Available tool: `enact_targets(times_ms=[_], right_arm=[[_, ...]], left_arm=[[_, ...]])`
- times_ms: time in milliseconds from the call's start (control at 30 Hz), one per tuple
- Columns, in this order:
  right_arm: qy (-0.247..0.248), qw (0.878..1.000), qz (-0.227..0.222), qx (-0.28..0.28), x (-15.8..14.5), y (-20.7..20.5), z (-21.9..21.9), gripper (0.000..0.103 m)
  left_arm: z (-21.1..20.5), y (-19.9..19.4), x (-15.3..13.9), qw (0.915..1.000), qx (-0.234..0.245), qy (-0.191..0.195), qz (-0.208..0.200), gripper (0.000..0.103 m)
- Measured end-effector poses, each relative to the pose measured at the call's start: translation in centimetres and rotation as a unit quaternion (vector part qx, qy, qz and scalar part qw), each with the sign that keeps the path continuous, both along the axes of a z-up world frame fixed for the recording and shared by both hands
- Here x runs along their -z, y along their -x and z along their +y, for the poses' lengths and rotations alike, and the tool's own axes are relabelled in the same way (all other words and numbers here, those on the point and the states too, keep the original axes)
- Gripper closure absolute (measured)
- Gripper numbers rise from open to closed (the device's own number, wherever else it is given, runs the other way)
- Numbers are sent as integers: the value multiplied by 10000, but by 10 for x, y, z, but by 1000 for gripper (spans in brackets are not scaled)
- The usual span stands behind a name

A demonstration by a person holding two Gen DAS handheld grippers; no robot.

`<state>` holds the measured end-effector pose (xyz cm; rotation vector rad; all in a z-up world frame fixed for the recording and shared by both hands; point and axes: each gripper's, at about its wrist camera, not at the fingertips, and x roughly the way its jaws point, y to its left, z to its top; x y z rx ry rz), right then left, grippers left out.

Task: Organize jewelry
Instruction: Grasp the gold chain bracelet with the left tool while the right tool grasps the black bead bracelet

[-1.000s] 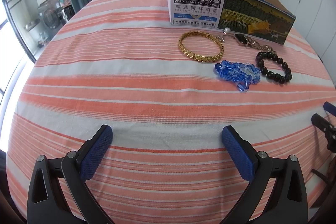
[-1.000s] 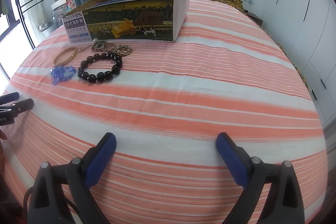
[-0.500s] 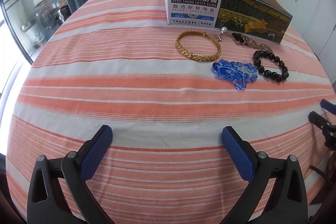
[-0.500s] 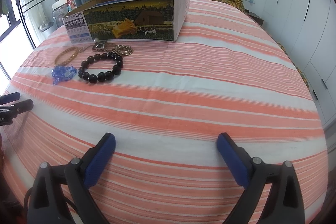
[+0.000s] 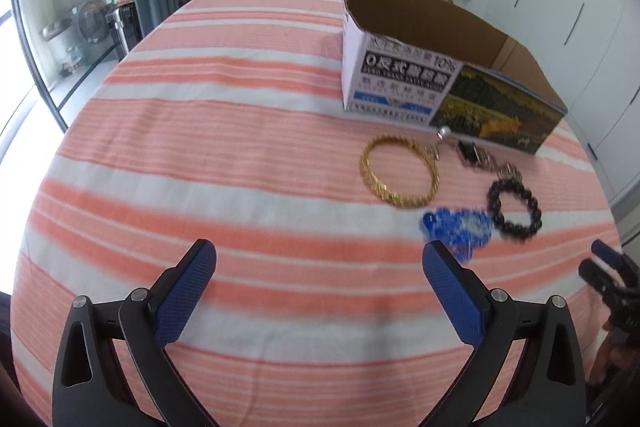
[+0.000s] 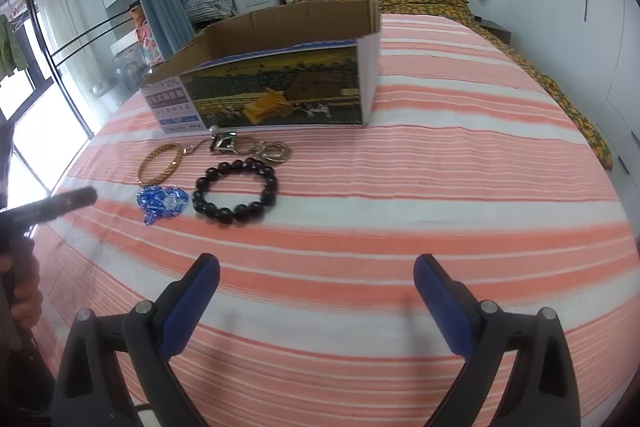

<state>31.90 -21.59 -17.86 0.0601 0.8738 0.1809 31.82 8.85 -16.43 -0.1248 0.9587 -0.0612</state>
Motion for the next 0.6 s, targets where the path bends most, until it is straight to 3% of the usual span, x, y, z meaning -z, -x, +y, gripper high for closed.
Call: enact_targets(times_ms=[167, 400, 533, 600], right_arm=[[40, 9999, -30, -140, -6, -13, 13, 4], [282, 9989, 114, -361, -3, -49, 30, 4], [381, 9977, 346, -449, 8, -72, 39, 33], [493, 9966, 430, -508, 16, -78, 44, 40]], left_arm=[[-8, -36, 1, 9997, 171, -105, 152, 0], [-30, -78, 19, 9964, 372, -647, 402, 1], [-38, -83, 31, 9937, 405, -921, 494, 0], [-37, -82, 32, 9948, 377, -840, 433, 0]])
